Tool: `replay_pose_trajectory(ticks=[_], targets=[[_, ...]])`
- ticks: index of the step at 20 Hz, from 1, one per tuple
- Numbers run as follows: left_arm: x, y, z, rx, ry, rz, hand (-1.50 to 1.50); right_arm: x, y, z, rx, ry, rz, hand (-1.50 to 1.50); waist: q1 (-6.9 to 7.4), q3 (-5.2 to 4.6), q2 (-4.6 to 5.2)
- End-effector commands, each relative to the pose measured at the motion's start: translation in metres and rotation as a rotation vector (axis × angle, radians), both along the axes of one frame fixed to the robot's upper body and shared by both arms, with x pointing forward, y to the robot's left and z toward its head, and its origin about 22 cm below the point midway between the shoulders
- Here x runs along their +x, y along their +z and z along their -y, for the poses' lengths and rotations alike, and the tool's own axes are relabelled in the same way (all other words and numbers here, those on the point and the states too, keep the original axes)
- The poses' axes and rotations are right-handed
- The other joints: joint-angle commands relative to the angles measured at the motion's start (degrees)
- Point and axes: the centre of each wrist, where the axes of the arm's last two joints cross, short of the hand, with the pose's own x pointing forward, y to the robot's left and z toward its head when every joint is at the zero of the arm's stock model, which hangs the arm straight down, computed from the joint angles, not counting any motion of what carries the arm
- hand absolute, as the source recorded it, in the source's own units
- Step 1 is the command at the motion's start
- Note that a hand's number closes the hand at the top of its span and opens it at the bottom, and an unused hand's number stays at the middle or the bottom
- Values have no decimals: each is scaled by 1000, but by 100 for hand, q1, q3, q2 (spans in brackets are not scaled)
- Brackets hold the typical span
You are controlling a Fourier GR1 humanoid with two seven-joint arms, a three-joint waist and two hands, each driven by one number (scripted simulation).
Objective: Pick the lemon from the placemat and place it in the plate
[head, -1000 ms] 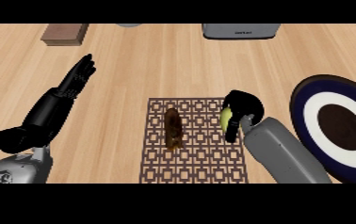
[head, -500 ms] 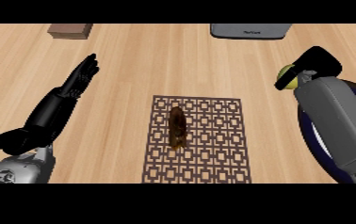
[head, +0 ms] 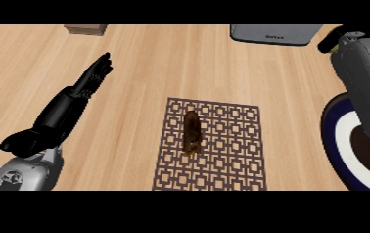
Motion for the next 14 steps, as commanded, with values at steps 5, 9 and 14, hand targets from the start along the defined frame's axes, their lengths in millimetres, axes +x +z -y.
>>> replay_pose_trajectory(ticks=[5,9,14], targets=[[3,0,4,-3,-7,-9,0,15,30,14,-104,-347,131,150,-46,3,-29],[8,2,-3,3,23,-10,0,17,45,20,-165,-388,149,150,-168,5,-58],[6,-5,-4,-15,36,-29,0,15,51,36,-173,-449,185,150,-275,17,-88]])
